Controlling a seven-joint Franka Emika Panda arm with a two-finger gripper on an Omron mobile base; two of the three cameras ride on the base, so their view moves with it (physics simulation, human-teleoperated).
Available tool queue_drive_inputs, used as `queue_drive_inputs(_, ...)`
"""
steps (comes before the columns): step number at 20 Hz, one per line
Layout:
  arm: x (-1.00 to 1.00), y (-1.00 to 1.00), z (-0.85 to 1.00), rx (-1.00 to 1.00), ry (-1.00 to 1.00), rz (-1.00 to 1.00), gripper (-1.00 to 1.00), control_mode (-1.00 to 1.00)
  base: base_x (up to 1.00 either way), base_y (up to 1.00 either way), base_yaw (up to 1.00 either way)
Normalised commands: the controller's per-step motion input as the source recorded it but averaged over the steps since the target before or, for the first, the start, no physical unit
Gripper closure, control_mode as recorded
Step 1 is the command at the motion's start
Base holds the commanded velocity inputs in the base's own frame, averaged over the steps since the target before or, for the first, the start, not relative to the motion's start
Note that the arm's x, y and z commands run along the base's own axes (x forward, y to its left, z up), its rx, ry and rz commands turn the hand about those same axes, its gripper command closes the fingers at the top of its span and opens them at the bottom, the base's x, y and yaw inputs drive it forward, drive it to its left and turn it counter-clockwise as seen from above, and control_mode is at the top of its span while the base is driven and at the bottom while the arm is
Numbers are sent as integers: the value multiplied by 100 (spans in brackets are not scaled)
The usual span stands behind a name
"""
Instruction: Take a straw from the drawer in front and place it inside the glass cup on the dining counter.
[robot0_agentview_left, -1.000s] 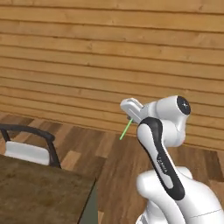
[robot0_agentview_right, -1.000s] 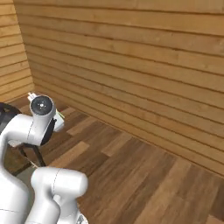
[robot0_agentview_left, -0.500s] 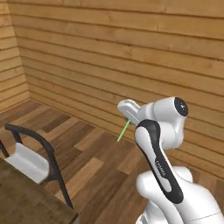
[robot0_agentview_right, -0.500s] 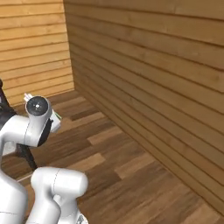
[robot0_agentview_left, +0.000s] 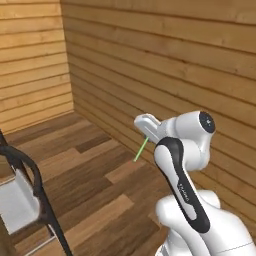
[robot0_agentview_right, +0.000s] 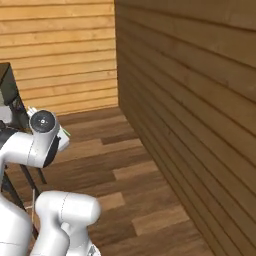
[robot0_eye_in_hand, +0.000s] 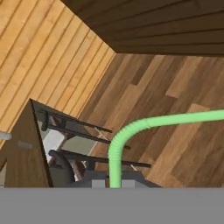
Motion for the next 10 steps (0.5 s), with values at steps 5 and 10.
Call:
queue_drive_inputs(5, 0, 0, 0, 0, 0, 0, 100, 100, 99, -40, 50)
queue_drive_inputs(10, 0, 0, 0, 0, 0, 0, 100, 100, 100, -41, 51)
